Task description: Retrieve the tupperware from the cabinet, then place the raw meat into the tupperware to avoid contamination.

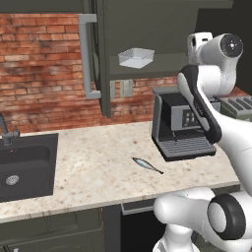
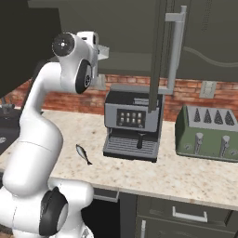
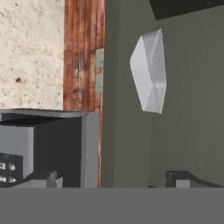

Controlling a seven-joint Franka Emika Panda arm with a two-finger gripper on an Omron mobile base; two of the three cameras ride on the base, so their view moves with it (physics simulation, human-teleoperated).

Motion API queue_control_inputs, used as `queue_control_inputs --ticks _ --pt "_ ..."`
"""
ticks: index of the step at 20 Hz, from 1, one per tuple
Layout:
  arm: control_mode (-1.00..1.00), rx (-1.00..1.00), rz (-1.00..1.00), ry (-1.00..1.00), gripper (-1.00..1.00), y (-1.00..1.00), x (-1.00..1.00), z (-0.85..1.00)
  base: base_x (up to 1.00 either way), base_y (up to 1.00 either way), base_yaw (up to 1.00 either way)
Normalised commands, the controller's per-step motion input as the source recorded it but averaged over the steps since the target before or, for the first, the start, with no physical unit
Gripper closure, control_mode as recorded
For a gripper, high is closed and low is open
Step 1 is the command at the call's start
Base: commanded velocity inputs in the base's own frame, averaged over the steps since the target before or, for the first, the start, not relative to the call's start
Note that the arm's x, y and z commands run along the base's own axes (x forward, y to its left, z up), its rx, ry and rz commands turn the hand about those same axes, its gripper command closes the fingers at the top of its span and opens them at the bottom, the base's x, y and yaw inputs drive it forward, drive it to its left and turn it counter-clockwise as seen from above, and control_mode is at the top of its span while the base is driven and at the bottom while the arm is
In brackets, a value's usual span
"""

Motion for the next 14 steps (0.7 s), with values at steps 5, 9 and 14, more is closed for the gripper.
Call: queue_control_inputs --ticks 5,9,14 --pt "-1.0 0.28 0.11 0.11 -1.0 0.02 0.03 0.05 0.0 0.0 0.0" --pt "-1.0 0.19 0.32 0.13 -1.0 0.17 0.24 0.01 0.0 0.0 0.0" --pt "-1.0 -0.01 0.43 -0.01 -1.0 0.1 0.05 0.23 0.0 0.0 0.0"
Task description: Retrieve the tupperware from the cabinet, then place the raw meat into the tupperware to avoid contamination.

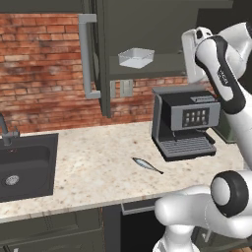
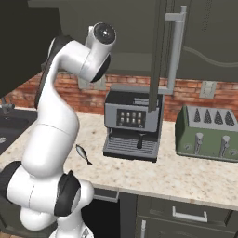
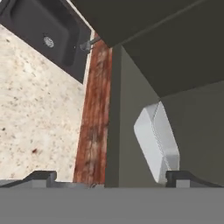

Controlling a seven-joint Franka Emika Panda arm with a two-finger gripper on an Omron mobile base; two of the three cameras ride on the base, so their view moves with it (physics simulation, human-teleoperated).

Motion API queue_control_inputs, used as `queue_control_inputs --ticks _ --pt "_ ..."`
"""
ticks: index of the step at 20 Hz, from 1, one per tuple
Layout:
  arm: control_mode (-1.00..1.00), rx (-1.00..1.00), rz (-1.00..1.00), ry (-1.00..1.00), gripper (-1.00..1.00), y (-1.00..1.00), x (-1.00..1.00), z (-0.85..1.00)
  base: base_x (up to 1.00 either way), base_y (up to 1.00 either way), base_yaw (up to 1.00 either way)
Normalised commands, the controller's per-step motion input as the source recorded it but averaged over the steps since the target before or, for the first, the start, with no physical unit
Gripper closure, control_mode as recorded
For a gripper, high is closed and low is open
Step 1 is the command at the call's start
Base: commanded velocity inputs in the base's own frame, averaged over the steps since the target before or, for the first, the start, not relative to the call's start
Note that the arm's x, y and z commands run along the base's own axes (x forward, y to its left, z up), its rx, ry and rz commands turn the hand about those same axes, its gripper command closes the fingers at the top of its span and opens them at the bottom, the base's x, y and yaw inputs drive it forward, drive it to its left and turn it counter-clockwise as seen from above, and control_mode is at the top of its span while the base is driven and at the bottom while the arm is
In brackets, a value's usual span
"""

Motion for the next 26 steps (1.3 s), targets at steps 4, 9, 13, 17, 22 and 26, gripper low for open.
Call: queue_control_inputs --ticks 4,9,13,17,22,26 --pt "-1.0 -0.03 0.38 -0.07 -1.0 0.06 0.04 0.13 0.0 0.0 0.0" --pt "-1.0 0.01 0.06 -0.01 -1.0 -0.01 0.03 -0.03 0.0 0.0 0.0" --pt "-1.0 -0.01 0.0 0.0 -1.0 0.0 0.04 0.0 0.0 0.0 0.0" --pt "-1.0 -0.02 0.0 0.0 -1.0 0.06 0.13 0.0 0.0 0.0 0.0" --pt "-1.0 -0.02 -0.02 0.0 -1.0 0.29 0.2 -0.01 0.0 0.0 0.0" --pt "-1.0 -0.02 0.0 0.0 -1.0 0.35 0.2 -0.09 0.0 0.0 0.0"
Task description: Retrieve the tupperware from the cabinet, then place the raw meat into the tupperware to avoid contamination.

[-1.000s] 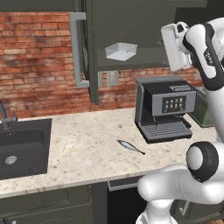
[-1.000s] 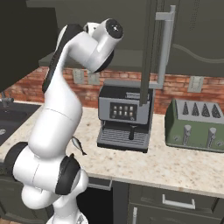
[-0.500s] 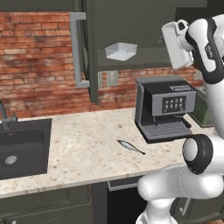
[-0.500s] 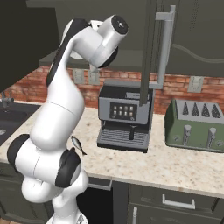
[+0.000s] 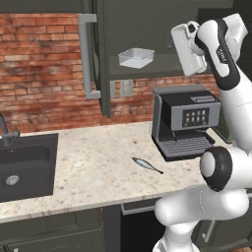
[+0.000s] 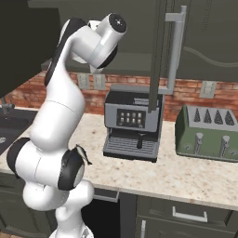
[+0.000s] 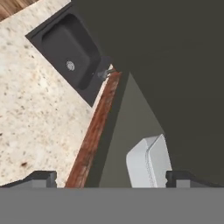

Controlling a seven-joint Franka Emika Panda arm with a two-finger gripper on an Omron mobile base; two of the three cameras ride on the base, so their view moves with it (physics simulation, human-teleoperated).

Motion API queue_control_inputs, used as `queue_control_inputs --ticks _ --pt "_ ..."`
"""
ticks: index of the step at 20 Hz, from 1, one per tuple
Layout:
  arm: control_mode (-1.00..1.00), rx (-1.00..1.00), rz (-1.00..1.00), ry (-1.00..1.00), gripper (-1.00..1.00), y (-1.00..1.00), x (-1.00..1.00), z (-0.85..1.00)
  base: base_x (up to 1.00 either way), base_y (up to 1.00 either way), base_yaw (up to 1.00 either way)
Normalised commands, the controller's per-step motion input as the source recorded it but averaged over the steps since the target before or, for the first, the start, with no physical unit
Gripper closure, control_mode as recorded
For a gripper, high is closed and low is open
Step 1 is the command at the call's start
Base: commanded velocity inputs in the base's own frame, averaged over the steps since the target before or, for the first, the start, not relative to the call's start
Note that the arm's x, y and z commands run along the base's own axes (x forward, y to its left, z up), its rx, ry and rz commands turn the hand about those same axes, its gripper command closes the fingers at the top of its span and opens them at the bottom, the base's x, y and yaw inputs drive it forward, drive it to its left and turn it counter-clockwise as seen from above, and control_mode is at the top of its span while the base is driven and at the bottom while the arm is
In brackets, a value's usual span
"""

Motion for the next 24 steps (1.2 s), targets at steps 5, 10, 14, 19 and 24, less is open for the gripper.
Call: queue_control_inputs --ticks 5,10,14,19,24 --pt "-1.0 -0.01 -0.02 -0.01 -1.0 0.36 0.29 -0.01 0.0 0.0 0.0" --pt "-1.0 -0.02 0.0 -0.01 -1.0 0.23 0.35 0.0 0.0 0.0 0.0" --pt "-1.0 -0.04 0.0 -0.02 -1.0 0.09 0.41 -0.03 0.0 0.0 0.0" --pt "-1.0 -0.04 0.0 0.0 -1.0 0.04 0.41 -0.1 0.0 0.0 0.0" --pt "-1.0 -0.04 0.0 0.0 -1.0 0.0 0.42 -0.14 0.0 0.0 0.0"
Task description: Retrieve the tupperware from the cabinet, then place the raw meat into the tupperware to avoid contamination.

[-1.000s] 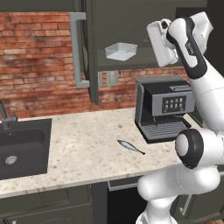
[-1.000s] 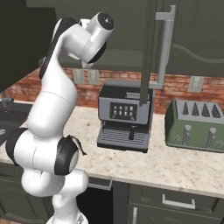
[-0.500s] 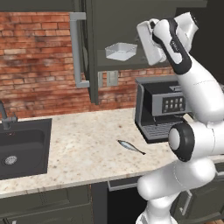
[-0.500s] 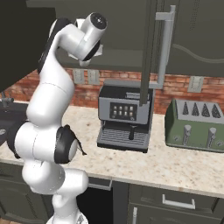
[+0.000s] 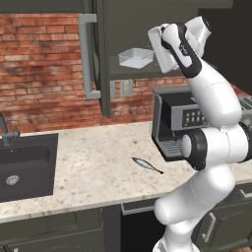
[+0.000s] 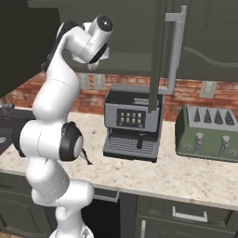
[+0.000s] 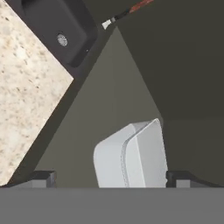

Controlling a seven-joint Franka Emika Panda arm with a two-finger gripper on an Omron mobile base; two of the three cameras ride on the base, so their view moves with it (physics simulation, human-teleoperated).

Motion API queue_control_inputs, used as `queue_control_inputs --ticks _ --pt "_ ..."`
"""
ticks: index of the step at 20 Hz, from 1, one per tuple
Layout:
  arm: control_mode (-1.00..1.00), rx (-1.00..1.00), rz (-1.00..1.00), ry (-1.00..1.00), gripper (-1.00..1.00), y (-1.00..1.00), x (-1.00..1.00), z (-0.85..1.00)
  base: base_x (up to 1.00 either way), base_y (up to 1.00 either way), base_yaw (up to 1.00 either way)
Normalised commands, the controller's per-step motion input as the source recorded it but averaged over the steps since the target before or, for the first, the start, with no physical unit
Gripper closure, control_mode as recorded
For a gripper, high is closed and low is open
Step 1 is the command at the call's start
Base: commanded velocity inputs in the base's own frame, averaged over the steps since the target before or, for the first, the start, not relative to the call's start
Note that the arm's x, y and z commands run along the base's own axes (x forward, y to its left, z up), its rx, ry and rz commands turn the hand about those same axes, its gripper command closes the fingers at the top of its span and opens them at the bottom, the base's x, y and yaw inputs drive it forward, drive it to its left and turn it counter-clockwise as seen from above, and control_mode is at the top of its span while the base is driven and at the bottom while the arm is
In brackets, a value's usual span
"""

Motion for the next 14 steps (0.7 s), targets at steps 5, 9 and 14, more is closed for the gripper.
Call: queue_control_inputs --ticks 5,9,14 --pt "-1.0 -0.04 0.0 0.0 -1.0 0.0 0.4 -0.14 0.0 0.0 0.0" --pt "-1.0 -0.04 0.0 0.0 -1.0 0.0 0.45 -0.11 0.0 0.0 0.0" --pt "-1.0 -0.04 0.0 0.0 -1.0 0.0 0.47 -0.12 0.0 0.0 0.0"
